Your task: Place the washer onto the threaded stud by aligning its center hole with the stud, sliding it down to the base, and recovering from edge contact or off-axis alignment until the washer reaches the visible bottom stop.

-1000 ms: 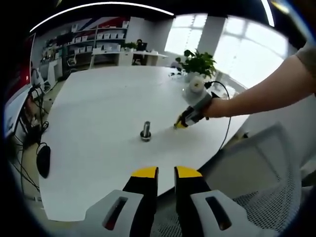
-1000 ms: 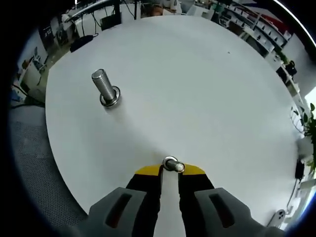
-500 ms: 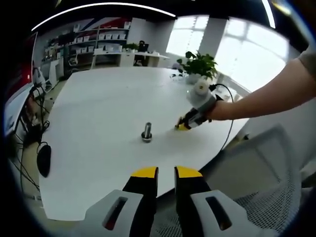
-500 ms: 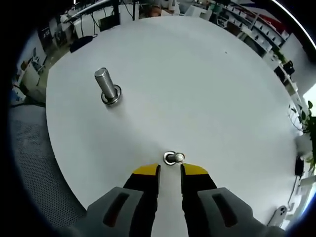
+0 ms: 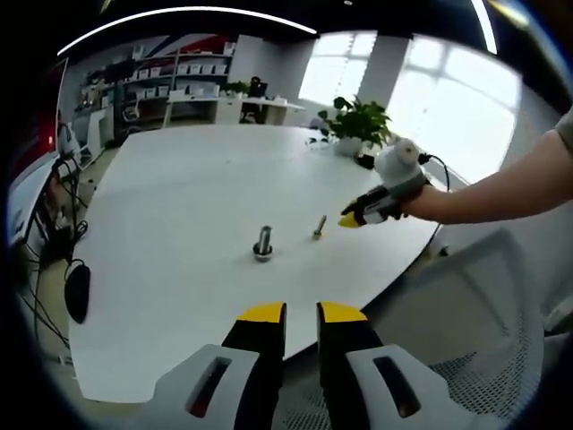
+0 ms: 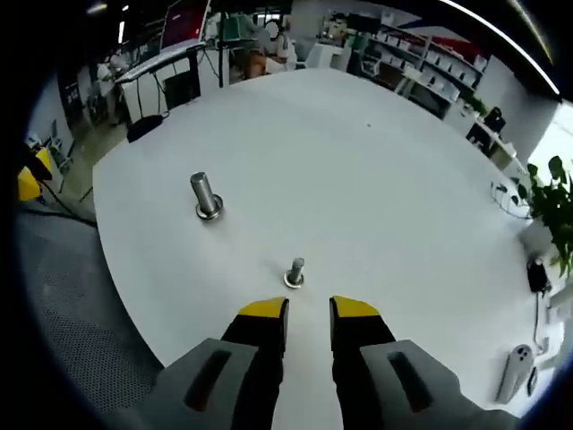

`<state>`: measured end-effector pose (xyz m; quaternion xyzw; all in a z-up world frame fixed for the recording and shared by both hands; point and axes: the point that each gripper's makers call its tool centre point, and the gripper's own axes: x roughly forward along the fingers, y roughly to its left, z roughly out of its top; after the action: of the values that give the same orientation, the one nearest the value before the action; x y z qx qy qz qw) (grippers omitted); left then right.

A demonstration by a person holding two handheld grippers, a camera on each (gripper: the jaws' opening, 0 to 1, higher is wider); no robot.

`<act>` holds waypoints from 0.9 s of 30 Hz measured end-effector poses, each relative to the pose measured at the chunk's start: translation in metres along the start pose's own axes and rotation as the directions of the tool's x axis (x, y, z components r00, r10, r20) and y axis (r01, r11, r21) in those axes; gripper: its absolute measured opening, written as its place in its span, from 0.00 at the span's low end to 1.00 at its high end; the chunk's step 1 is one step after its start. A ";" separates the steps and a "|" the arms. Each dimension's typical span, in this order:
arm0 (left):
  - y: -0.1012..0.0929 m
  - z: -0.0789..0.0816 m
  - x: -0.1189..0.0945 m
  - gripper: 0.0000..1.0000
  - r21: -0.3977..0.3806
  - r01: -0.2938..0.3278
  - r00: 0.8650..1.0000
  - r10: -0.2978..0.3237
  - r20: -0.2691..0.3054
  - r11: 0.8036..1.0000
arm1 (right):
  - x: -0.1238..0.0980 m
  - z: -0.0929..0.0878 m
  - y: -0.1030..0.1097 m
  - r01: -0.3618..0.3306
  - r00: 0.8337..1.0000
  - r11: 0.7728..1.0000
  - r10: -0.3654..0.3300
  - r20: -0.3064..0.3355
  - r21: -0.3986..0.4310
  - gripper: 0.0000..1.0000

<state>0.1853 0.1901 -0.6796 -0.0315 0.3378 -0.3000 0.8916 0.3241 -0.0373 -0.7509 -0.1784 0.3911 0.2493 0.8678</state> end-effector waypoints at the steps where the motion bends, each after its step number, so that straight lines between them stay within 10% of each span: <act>1: 0.001 0.001 0.000 0.11 -0.002 -0.002 1.000 0.002 0.006 1.000 | -0.006 0.002 -0.001 0.001 1.000 1.000 -0.001 0.013 0.014 0.21; 17: 0.009 -0.002 -0.001 0.20 -0.040 -0.050 0.999 0.050 0.000 0.998 | -0.101 -0.016 0.003 -0.066 0.985 0.992 0.048 0.164 0.106 0.24; 23: 0.014 0.002 -0.004 0.20 -0.046 -0.065 0.998 0.066 0.022 0.997 | -0.135 -0.006 0.012 -0.087 0.967 0.995 0.073 0.244 0.047 0.25; 27: 0.015 0.003 -0.004 0.22 -0.041 -0.072 0.997 0.073 0.022 0.997 | -0.153 -0.012 0.013 -0.106 0.949 0.983 0.055 0.310 0.149 0.28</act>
<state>0.1927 0.2036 -0.6786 -0.0407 0.3343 -0.2600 0.9050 0.2224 -0.0772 -0.6426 -0.0500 0.2785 0.2762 0.9185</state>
